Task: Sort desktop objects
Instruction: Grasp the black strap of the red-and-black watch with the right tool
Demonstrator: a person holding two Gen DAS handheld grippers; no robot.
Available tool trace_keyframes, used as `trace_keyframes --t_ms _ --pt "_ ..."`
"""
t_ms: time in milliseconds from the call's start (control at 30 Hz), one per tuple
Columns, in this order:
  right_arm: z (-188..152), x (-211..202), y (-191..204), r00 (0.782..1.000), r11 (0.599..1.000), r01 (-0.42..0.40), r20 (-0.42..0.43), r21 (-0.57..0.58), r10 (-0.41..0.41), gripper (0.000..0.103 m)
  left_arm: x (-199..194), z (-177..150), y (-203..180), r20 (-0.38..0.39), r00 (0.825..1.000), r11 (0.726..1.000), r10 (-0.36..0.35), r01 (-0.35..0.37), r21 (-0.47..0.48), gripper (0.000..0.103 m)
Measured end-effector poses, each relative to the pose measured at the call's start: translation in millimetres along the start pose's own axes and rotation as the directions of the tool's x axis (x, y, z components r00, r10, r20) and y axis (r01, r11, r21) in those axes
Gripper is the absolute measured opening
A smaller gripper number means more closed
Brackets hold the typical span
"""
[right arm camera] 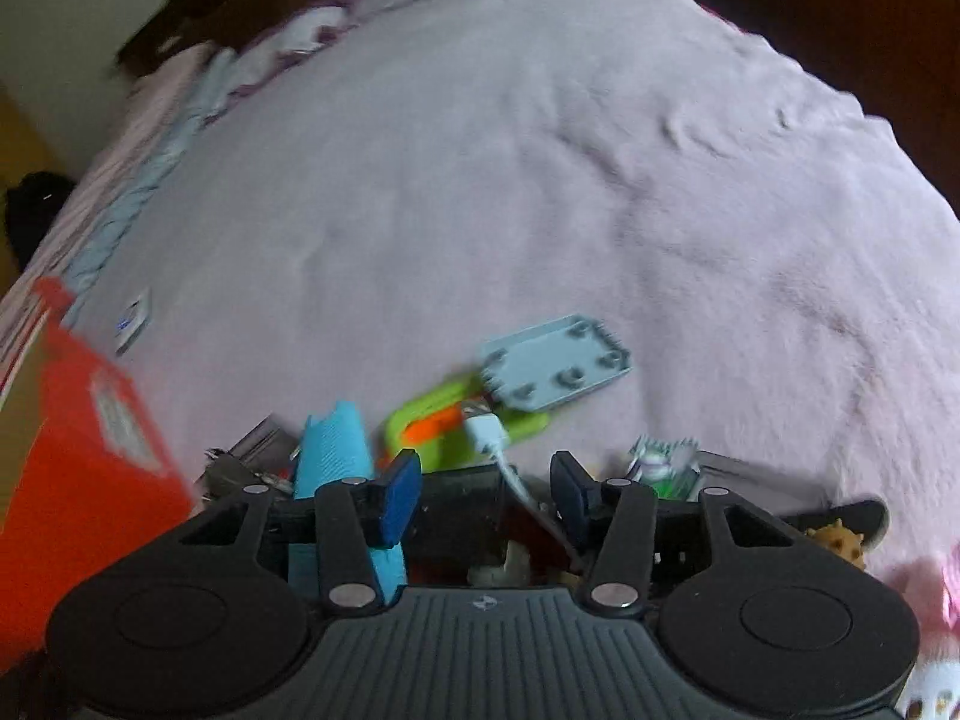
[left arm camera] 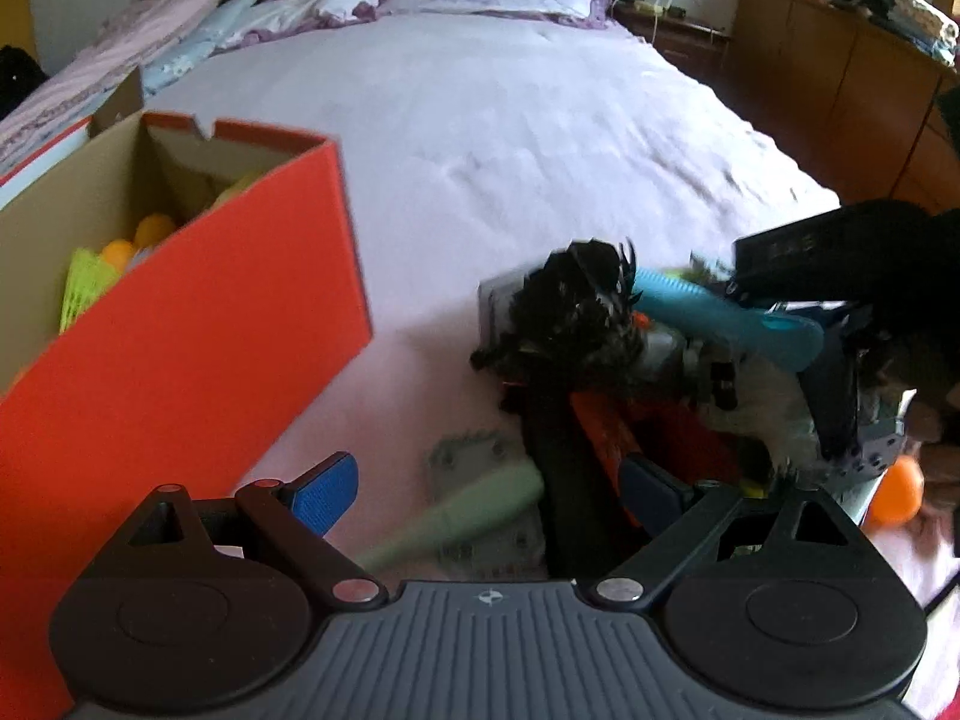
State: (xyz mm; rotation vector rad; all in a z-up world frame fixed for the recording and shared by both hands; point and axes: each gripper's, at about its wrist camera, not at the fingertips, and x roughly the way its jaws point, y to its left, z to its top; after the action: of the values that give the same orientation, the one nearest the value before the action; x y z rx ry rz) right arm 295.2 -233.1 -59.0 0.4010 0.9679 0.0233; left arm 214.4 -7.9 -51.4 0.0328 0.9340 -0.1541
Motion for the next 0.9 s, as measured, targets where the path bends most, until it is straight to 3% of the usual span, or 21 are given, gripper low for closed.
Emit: trace_keyframes --t_ms 267,600,900 --pt "-57 -51 30 0.996 0.993 -0.064 0.061 -0.102 0.071 0.052 -29 -50 19 -0.023 1.0 0.999 -0.003 0.002 -0.05 0.094" --pt "-134 -100 55 0.984 0.975 -0.142 0.079 -0.17 0.157 0.052 -67 -91 25 -0.014 0.999 0.999 0.03 -0.03 -0.02 0.093" --pt "-211 -107 49 0.983 0.972 -0.184 -0.052 -0.147 0.178 0.048 -89 -116 39 -0.005 0.997 0.997 0.075 -0.075 -0.022 0.093"
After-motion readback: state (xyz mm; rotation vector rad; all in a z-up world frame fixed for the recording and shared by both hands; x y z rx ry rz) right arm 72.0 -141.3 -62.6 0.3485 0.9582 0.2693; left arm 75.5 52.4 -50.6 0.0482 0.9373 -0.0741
